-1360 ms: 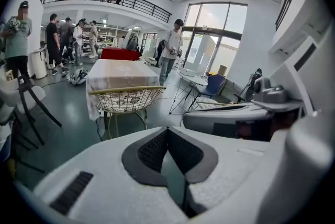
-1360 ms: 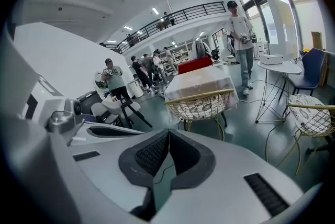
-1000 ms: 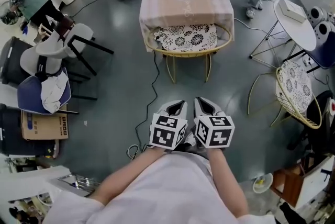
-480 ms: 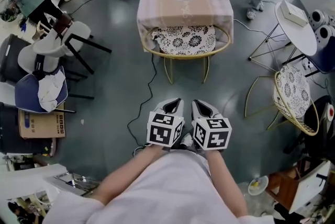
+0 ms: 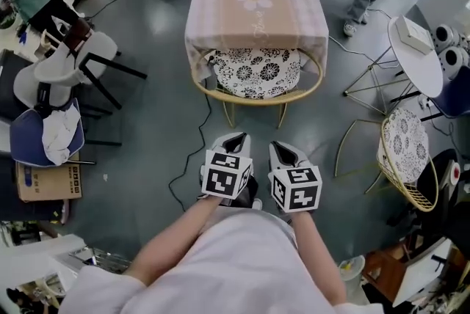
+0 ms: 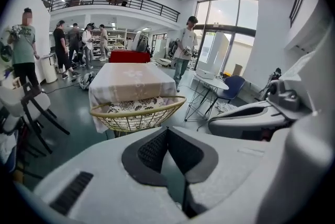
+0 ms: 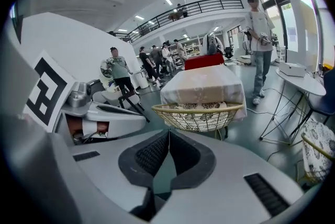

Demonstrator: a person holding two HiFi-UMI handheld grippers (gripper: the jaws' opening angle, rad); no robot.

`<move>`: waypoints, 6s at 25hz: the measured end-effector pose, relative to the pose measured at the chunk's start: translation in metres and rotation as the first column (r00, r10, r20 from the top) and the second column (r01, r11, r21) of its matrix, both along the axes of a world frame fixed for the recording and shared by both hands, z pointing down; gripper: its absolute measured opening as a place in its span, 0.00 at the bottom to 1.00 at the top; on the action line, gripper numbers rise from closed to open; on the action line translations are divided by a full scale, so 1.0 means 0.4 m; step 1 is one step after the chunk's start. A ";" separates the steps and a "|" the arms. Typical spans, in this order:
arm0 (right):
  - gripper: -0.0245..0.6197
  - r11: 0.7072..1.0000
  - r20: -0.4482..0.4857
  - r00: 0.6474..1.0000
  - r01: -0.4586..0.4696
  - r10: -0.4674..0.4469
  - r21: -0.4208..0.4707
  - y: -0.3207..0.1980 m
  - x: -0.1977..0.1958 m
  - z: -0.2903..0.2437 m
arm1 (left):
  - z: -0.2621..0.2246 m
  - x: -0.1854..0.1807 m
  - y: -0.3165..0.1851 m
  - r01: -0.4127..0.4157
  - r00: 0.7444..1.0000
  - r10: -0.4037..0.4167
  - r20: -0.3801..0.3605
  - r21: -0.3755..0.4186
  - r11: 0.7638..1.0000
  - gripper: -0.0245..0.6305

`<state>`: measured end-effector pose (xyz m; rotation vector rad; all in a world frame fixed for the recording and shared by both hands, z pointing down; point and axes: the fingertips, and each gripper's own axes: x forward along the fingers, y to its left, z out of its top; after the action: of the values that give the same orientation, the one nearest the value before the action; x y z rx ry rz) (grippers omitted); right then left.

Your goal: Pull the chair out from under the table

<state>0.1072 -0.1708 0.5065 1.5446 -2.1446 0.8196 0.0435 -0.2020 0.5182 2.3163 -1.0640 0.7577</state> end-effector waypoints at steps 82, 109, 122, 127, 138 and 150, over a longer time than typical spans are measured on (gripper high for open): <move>0.10 0.492 -0.660 0.060 0.718 -0.748 -0.492 -0.324 0.035 0.273 | 0.258 -0.007 -0.258 -0.830 0.288 0.805 0.519 -0.284 0.480 0.14; 0.09 0.520 -0.661 0.051 0.664 -0.749 -0.537 -0.251 0.030 0.284 | 0.270 -0.012 -0.187 -0.862 0.247 0.761 0.600 -0.222 0.456 0.13; 0.09 0.507 -0.662 0.049 0.685 -0.748 -0.523 -0.136 0.019 0.285 | 0.275 -0.024 -0.075 -0.845 0.245 0.753 0.610 -0.247 0.474 0.13; 0.09 0.496 -0.662 0.040 0.696 -0.749 -0.519 -0.099 0.014 0.284 | 0.275 -0.029 -0.039 -0.835 0.260 0.744 0.615 -0.244 0.493 0.13; 0.09 0.479 -0.662 0.028 0.713 -0.749 -0.512 -0.019 0.011 0.283 | 0.277 -0.031 0.046 -0.824 0.265 0.738 0.621 -0.252 0.508 0.13; 0.09 0.465 -0.659 0.017 0.722 -0.752 -0.513 0.073 0.012 0.282 | 0.278 -0.031 0.138 -0.810 0.272 0.728 0.629 -0.259 0.526 0.13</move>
<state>0.1122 -0.1415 0.6193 0.2996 -1.6648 -0.3093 0.0312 -0.1467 0.6296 2.6615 -0.0069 2.1270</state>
